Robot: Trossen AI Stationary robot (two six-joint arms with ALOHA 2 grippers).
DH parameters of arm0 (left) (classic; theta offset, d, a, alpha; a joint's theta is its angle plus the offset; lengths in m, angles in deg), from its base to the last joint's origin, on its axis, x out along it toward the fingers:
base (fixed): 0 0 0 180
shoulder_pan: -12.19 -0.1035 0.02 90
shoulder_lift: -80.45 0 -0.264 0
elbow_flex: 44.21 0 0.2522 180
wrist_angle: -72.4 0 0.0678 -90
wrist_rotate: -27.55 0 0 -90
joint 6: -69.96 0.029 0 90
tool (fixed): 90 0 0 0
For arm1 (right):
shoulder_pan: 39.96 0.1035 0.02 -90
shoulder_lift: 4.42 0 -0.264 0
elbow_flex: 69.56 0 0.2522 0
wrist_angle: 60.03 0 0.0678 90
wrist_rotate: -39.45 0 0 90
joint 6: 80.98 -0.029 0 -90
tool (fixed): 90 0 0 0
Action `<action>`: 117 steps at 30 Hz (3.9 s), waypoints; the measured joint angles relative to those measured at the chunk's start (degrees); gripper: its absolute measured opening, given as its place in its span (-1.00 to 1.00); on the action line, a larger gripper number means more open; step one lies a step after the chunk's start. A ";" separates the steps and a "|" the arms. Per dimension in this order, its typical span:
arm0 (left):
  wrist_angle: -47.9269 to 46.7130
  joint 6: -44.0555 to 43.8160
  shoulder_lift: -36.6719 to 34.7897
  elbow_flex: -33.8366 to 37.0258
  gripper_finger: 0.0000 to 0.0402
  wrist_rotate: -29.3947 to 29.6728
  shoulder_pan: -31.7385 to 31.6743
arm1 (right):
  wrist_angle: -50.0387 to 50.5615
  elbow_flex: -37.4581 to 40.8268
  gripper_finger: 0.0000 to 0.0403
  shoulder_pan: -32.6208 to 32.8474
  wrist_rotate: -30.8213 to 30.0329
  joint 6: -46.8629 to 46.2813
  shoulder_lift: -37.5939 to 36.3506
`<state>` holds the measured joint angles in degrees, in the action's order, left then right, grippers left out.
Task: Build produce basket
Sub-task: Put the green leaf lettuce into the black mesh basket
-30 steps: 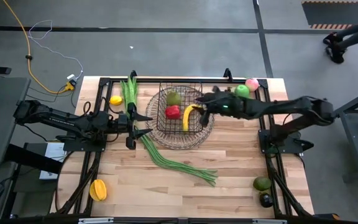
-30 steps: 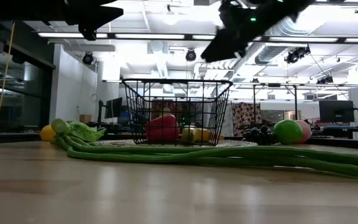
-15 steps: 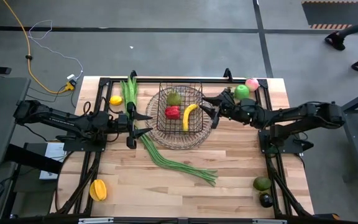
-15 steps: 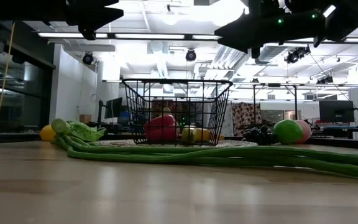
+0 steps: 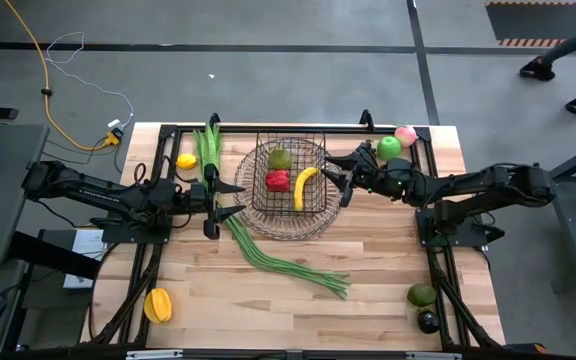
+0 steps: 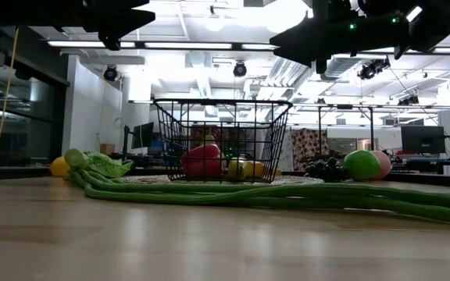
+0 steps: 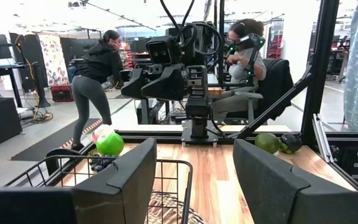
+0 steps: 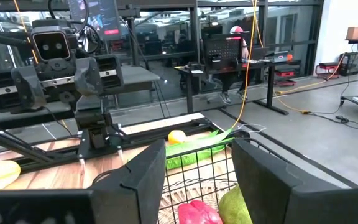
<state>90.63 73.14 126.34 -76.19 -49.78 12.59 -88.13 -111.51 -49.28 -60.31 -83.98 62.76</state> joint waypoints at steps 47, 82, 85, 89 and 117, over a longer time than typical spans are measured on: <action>-71.60 -51.63 15.56 -13.36 -0.15 29.94 -6.59 | 2.23 0.00 -0.12 -0.04 -0.68 -2.12 0.04; -73.92 -80.45 22.57 -8.06 0.41 30.23 -2.73 | 2.69 0.00 -0.12 -0.04 -1.07 -2.53 0.04; -73.55 -80.81 23.17 -7.85 0.41 30.45 -3.36 | 2.71 0.00 -0.12 -0.04 -1.07 -2.99 0.04; -70.69 -78.45 23.61 -7.85 0.41 31.64 -3.43 | 2.69 0.00 -0.12 -0.04 -1.19 -3.02 0.04; -65.99 -77.55 29.61 -7.85 0.40 29.33 -4.67 | 2.71 0.00 -0.12 -0.04 -1.75 -3.61 0.04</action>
<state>24.64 -4.41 155.94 -84.04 -20.45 7.93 -85.42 -111.51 -49.32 -62.05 -87.59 62.80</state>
